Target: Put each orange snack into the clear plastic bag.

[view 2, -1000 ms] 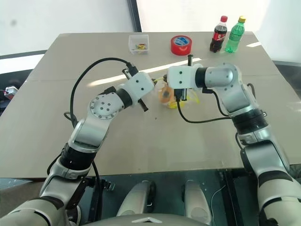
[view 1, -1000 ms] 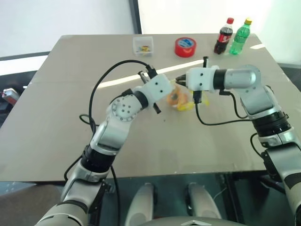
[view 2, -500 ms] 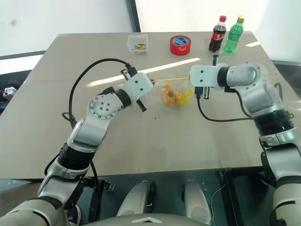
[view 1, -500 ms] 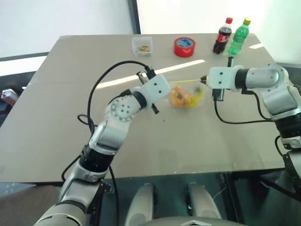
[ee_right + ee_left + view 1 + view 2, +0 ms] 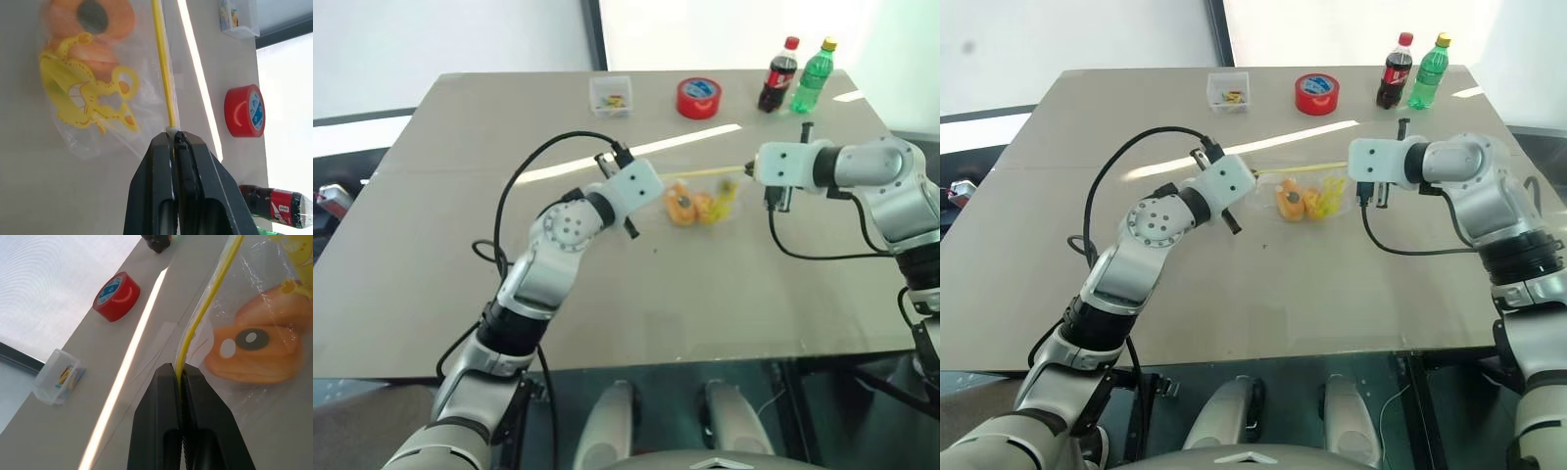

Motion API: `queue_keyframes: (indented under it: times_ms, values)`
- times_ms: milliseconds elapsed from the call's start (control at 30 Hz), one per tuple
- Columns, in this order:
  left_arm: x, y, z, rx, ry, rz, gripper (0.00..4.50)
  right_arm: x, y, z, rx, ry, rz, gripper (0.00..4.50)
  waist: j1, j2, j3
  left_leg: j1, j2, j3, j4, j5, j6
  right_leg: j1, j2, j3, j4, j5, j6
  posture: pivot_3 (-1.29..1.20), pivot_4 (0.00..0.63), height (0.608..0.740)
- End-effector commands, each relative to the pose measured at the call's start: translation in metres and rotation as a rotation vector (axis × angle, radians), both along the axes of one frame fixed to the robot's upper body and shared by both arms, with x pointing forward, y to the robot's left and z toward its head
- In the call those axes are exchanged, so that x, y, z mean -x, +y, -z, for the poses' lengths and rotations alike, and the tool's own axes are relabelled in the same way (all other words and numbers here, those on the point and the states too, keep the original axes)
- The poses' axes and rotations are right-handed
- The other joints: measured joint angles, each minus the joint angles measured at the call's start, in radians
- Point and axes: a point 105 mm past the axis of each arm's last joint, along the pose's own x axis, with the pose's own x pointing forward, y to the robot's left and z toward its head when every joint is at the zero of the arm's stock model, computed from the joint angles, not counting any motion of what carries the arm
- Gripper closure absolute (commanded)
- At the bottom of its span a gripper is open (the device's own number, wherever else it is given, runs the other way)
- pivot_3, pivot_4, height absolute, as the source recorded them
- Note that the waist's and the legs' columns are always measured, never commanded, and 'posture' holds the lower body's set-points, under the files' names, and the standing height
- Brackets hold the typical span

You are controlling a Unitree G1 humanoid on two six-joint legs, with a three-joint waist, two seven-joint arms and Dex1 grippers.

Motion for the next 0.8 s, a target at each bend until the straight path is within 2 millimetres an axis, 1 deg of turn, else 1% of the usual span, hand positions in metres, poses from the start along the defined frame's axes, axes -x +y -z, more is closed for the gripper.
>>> queue_keyframes:
  times_ms: [33,100,133,233,267,333,367,433,500,533,600,667,700,733,767,800]
  values:
    - [-0.005,0.011,-0.014,0.016,-0.062,-0.051,4.5,-0.005,-0.016,-0.023,-0.056,-0.087,0.069,4.48,0.0,0.0,0.0,0.0,0.0,0.0,0.0,0.0,0.0,0.0,0.0,0.0,0.0,0.0,0.0,0.0,0.15,0.74]
    - [-0.009,0.01,-0.025,0.03,-0.12,-0.057,4.5,-0.008,-0.008,-0.037,-0.133,-0.166,0.051,4.48,0.0,0.0,0.0,0.0,0.0,0.0,0.0,0.0,0.0,0.0,0.0,0.0,0.0,0.0,0.0,0.0,0.15,0.74]
    - [-0.011,0.009,-0.033,0.043,-0.163,-0.062,4.5,-0.011,-0.006,-0.045,-0.163,-0.207,0.051,4.48,0.0,0.0,0.0,0.0,0.0,0.0,0.0,0.0,0.0,0.0,0.0,0.0,0.0,0.0,0.0,0.0,0.15,0.74]
    - [-0.016,0.012,-0.072,0.133,-0.319,-0.096,4.5,-0.015,-0.004,-0.071,-0.266,-0.326,0.051,4.48,0.001,0.0,0.0,0.0,0.0,0.0,0.0,0.0,0.0,0.0,0.0,0.0,0.001,0.0,0.0,0.0,0.15,0.74]
    - [-0.016,0.012,-0.08,0.151,-0.351,-0.096,4.5,-0.015,-0.005,-0.077,-0.292,-0.348,0.054,4.48,0.001,0.0,0.0,0.0,0.0,0.0,0.0,0.0,0.0,0.0,0.0,0.0,0.001,0.0,0.0,0.0,0.15,0.74]
    - [-0.016,0.014,-0.086,0.166,-0.369,-0.095,4.5,-0.014,-0.008,-0.08,-0.32,-0.352,0.052,4.48,0.001,0.0,0.0,-0.001,0.0,0.0,0.0,0.0,0.0,-0.001,0.0,0.0,0.0,0.0,0.0,0.0,0.15,0.74]
    - [-0.016,0.014,-0.083,0.16,-0.351,-0.091,4.5,-0.012,-0.009,-0.077,-0.327,-0.334,0.051,4.48,0.001,0.0,0.0,-0.001,0.0,0.0,0.0,0.0,0.0,-0.001,0.0,0.0,-0.001,0.0,0.0,0.0,0.15,0.74]
    - [-0.013,0.013,-0.062,0.115,-0.273,-0.053,4.5,-0.004,-0.01,-0.06,-0.34,-0.244,0.036,4.48,0.001,0.0,-0.001,-0.001,0.0,0.0,-0.001,0.0,0.0,0.0,0.0,0.0,-0.002,0.0,0.0,0.0,0.15,0.74]
    - [-0.004,0.011,-0.029,0.073,-0.142,-0.005,4.5,0.005,-0.013,-0.032,-0.337,-0.104,0.041,4.48,0.001,0.0,-0.001,-0.001,0.0,0.0,-0.001,0.0,0.0,0.0,0.0,0.0,-0.004,0.0,0.0,0.0,0.15,0.74]
    - [0.002,0.011,-0.013,0.059,-0.076,0.013,4.0,0.012,-0.014,-0.017,-0.345,-0.03,0.044,3.99,0.001,0.0,-0.001,-0.001,0.0,0.0,-0.002,0.0,0.0,0.0,0.0,0.0,-0.005,0.0,0.0,0.0,0.15,0.74]
    - [0.015,0.01,0.013,0.067,0.044,0.036,3.61,0.026,-0.019,0.014,-0.342,0.106,0.066,3.59,0.002,0.0,-0.001,-0.005,0.0,-0.001,-0.001,0.0,0.0,-0.002,0.0,-0.001,-0.005,0.0,0.0,0.0,0.15,0.74]
    - [0.026,0.008,0.031,0.078,0.117,0.048,2.7,0.042,-0.023,0.04,-0.351,0.226,0.076,2.6,0.008,0.0,-0.001,-0.008,0.0,-0.002,0.0,0.0,0.0,-0.004,-0.001,-0.002,-0.004,0.0,0.0,0.0,0.15,0.74]
    - [0.03,0.008,0.035,0.1,0.136,0.042,2.09,0.047,-0.025,0.047,-0.386,0.262,0.093,2.03,0.009,0.0,-0.001,-0.008,0.0,-0.003,0.001,0.0,0.0,-0.004,-0.001,-0.002,-0.004,0.0,0.0,0.0,0.15,0.74]
    - [0.034,0.009,0.038,0.136,0.158,0.027,1.88,0.049,-0.03,0.051,-0.433,0.288,0.128,1.78,0.011,0.0,-0.001,-0.008,0.0,-0.003,0.001,0.0,0.0,-0.004,-0.001,-0.002,-0.004,0.0,0.0,0.0,0.15,0.74]
    - [0.038,0.013,0.038,0.209,0.187,0.01,1.47,0.052,-0.041,0.06,-0.467,0.33,0.167,1.74,0.012,0.0,-0.001,-0.008,0.0,-0.004,0.001,0.0,0.0,-0.004,-0.001,-0.002,-0.003,0.0,0.0,0.0,0.15,0.74]
    - [0.042,0.018,0.039,0.284,0.214,-0.014,1.47,0.056,-0.052,0.069,-0.509,0.371,0.203,1.74,0.015,0.0,-0.001,-0.007,0.001,-0.004,0.002,0.0,0.0,-0.004,-0.001,-0.002,-0.001,0.0,0.0,0.0,0.15,0.74]
